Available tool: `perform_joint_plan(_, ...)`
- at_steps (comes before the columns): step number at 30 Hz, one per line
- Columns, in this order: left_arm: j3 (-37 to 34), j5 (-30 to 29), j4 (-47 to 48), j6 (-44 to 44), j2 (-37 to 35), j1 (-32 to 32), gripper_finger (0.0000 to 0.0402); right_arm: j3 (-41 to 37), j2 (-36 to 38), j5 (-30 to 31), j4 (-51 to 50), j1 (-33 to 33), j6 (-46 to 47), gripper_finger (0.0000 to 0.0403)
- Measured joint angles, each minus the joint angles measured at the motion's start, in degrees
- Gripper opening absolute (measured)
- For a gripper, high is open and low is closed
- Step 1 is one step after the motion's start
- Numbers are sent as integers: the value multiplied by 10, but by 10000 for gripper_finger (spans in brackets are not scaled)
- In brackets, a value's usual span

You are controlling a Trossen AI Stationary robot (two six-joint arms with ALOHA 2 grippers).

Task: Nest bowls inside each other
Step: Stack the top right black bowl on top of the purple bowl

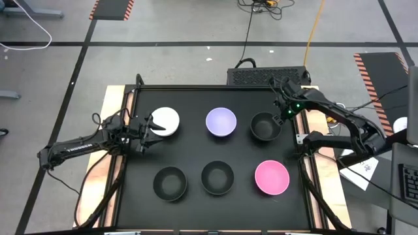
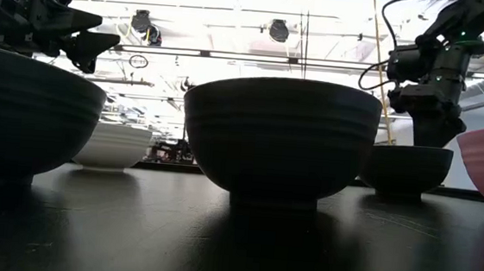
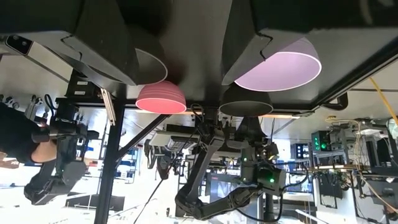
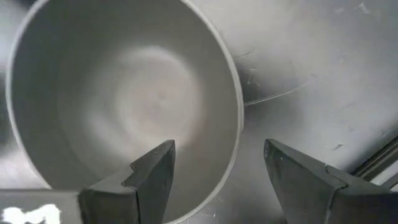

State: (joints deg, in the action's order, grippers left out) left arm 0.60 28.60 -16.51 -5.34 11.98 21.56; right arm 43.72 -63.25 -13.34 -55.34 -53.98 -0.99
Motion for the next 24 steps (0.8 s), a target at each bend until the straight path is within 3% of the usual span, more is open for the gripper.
perform_joint_plan(15, 0, 0, 0, -1, 0, 0, 230, 0, -43, 0, 13, 13, 3, 239)
perform_joint_plan(24, 0, 0, 0, -1, 0, 0, 230, 0, -43, 0, 15, 13, -3, 191)
